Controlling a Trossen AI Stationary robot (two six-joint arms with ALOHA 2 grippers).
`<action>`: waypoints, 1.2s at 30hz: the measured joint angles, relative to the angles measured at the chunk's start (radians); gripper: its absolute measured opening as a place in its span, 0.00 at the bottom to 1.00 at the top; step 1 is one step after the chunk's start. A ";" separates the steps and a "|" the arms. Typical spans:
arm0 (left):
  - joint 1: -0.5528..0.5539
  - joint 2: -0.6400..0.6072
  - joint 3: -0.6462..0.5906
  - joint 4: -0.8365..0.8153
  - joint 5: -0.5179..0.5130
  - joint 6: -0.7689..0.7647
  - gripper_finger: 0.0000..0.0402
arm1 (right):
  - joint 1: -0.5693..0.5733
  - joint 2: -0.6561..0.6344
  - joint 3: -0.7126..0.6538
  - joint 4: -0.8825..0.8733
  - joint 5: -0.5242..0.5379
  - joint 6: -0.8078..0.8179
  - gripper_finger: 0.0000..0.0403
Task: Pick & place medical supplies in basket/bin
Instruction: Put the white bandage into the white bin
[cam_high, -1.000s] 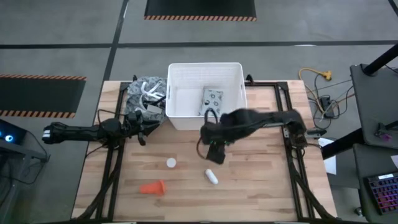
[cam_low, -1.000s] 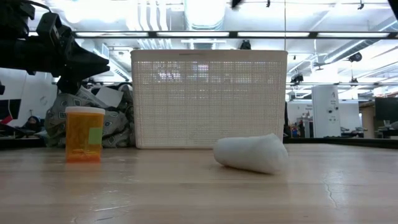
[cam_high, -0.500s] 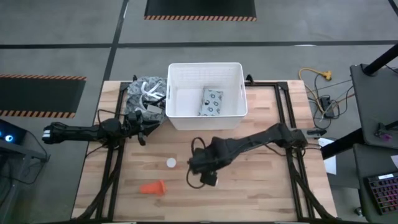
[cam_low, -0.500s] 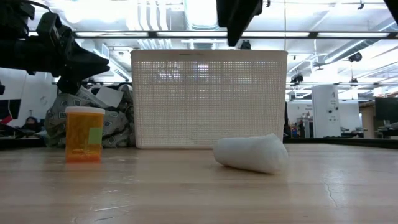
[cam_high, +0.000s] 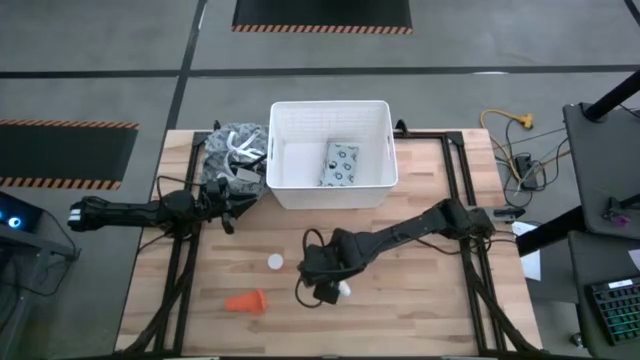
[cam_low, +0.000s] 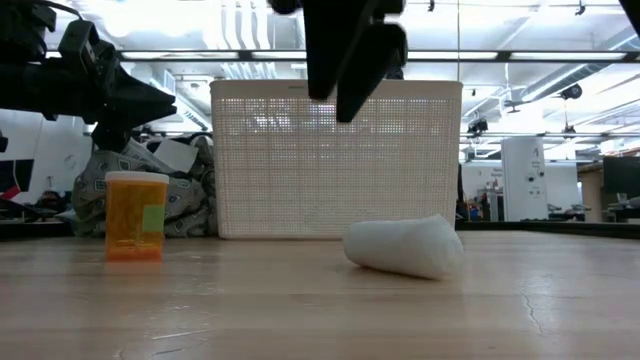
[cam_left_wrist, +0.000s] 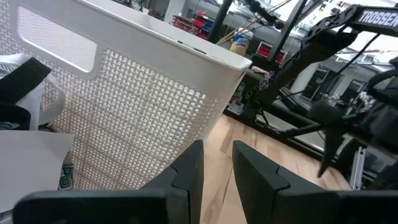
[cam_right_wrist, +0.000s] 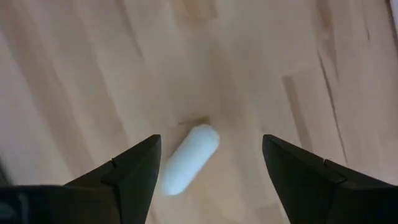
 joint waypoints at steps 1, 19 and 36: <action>0.000 0.000 0.000 0.000 0.000 0.000 0.17 | -0.001 0.000 -0.009 0.003 0.000 -0.007 0.67; 0.000 0.000 0.000 0.000 0.000 0.000 0.17 | -0.013 -0.001 -0.146 0.120 -0.109 0.308 0.62; 0.000 0.000 0.000 0.000 0.000 0.000 0.17 | 0.004 -0.001 -0.364 0.375 -0.194 0.442 0.61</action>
